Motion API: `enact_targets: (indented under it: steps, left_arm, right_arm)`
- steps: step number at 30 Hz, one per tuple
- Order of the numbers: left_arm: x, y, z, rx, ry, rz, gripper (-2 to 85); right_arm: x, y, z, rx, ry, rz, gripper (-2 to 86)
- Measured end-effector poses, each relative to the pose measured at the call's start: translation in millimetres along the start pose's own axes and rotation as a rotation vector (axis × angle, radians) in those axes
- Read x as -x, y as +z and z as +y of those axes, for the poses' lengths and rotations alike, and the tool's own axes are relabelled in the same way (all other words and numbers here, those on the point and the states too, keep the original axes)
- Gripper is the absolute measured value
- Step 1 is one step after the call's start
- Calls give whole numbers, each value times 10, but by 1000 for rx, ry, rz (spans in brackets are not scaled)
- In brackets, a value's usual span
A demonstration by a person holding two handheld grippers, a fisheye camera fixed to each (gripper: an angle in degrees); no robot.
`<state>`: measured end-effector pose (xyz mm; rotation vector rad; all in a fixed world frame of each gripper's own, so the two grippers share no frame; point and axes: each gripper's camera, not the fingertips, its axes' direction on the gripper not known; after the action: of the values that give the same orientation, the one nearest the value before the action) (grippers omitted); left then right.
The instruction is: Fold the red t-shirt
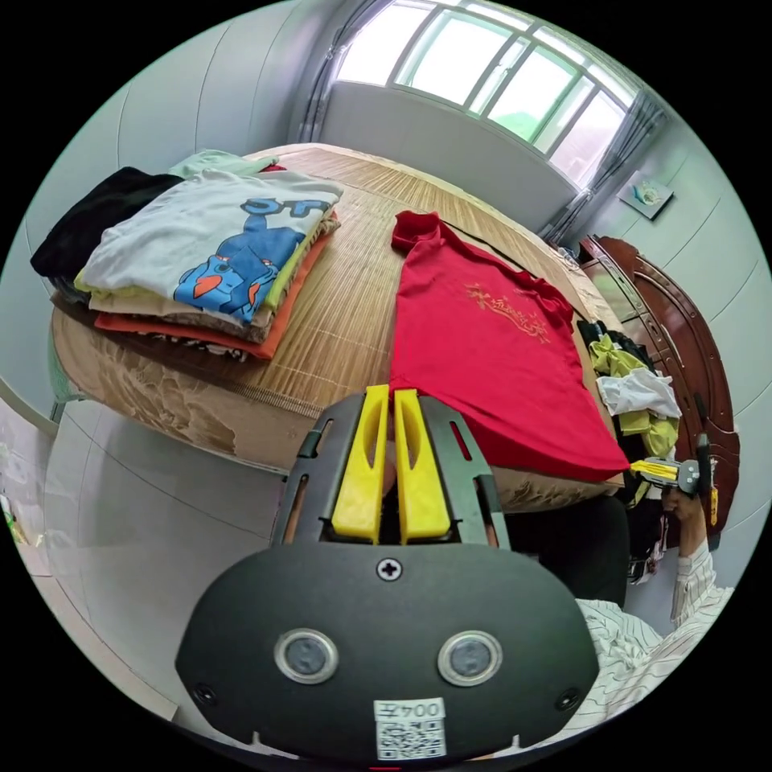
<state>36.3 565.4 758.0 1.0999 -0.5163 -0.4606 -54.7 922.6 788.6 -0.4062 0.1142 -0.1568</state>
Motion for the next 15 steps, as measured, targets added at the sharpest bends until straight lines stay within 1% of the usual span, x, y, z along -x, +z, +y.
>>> enact_targets:
  steps: [2,3,5,7,8,11,15]
  left_arm:
    - [83,82,41,17,-17,1,11]
    - [136,122,62,23,-30,6,11]
    - [207,163,80,24,-50,19,11]
    - [270,206,79,29,-62,22,11]
    - [278,217,76,30,-63,21,11]
    - [303,276,57,40,-69,20,12]
    - [330,348,34,50,-82,23,11]
  right_arm:
    - [-184,259,210,-6,160,-207,60]
    - [-252,304,269,-19,207,-261,66]
    - [-602,447,539,-121,427,-446,80]
    - [-840,548,710,-185,554,-531,84]
    - [-948,610,772,-212,609,-556,85]
    - [-1029,754,730,-204,632,-612,87]
    - [-1000,900,605,-156,644,-586,75]
